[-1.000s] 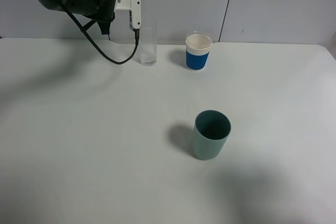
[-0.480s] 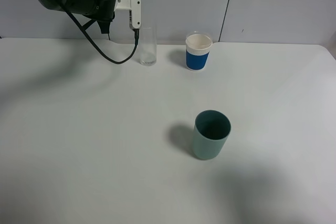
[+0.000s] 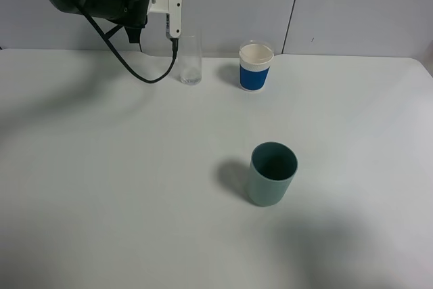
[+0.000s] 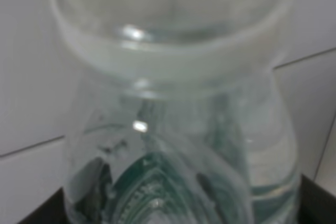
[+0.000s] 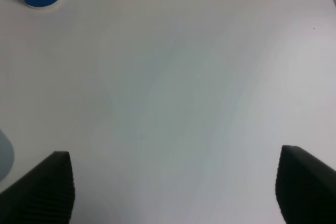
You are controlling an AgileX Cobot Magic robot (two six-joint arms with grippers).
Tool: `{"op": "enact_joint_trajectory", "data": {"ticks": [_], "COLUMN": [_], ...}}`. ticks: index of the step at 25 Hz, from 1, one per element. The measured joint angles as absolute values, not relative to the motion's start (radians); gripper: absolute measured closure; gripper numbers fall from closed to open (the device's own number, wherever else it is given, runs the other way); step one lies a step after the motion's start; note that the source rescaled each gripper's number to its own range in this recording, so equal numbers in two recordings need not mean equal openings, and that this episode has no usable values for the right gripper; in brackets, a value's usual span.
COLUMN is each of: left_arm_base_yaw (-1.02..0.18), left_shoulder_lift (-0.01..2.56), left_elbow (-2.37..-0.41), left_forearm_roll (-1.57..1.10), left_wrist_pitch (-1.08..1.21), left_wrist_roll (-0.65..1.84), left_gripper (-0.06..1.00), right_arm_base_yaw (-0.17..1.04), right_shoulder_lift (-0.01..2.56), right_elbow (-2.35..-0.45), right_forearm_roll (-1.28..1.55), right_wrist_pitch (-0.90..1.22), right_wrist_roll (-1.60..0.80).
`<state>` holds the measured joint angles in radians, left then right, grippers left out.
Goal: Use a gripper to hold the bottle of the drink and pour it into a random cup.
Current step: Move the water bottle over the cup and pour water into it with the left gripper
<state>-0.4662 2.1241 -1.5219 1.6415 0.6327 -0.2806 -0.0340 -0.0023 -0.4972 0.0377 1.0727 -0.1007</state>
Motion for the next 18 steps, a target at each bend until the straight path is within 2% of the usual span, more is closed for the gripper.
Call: {"op": "enact_joint_trajectory", "data": {"ticks": [18], "left_arm_base_yaw": [-0.466], "left_shoulder_lift": [2.124], "left_elbow": [-1.522], "left_forearm_roll": [1.644], "left_wrist_pitch": [0.633], "left_wrist_roll": [-0.270], "left_gripper": [0.91], "right_arm_base_yaw": [-0.034], "right_shoulder_lift": [-0.002], "right_elbow": [-0.497], "right_forearm_roll": [0.038], "right_wrist_pitch": [1.073], "right_wrist_roll": [-0.101]}}
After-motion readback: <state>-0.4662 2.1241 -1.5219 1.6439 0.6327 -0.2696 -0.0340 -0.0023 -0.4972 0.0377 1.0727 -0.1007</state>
